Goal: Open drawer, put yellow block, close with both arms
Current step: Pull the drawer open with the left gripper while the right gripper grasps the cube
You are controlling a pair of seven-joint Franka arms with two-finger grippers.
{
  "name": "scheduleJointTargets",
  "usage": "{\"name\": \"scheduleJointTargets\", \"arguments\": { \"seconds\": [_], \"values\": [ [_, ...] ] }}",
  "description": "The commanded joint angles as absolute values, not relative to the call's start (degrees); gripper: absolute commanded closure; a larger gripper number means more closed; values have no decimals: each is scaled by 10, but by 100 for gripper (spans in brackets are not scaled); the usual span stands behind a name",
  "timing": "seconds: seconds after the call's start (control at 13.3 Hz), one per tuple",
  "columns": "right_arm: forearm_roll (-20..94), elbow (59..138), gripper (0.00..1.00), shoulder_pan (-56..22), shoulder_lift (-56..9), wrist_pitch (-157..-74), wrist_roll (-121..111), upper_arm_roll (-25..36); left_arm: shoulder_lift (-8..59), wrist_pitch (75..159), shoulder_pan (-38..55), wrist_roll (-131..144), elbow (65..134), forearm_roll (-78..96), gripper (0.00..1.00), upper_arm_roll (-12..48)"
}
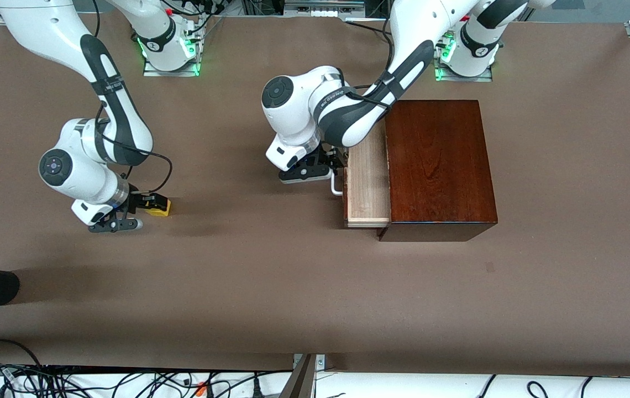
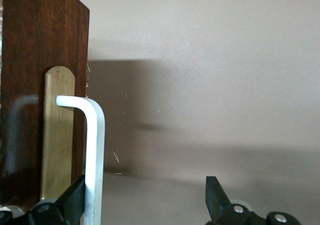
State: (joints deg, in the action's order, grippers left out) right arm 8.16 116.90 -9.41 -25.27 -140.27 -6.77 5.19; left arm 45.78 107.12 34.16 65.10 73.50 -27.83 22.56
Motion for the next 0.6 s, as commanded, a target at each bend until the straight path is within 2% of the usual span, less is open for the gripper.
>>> {"name": "scheduleJointTargets", "arguments": {
  "seconds": [0.0, 0.15, 0.23, 0.53],
  "values": [
    [93, 1204, 0, -97, -245, -1438, -62, 48, 485, 1107, 373, 682, 683, -263, 0, 241],
    [93, 1207, 2, -97, -246, -1438, -62, 48, 484, 1107, 373, 682, 679, -257, 0, 242],
    [93, 1208, 6, -97, -247, -1438, -62, 48, 481, 1107, 371, 681, 679, -255, 0, 242],
    [92, 1208, 43, -97, -250, -1438, -63, 48, 427, 1074, 345, 667, 686, -217, 0, 248]
  ]
}}
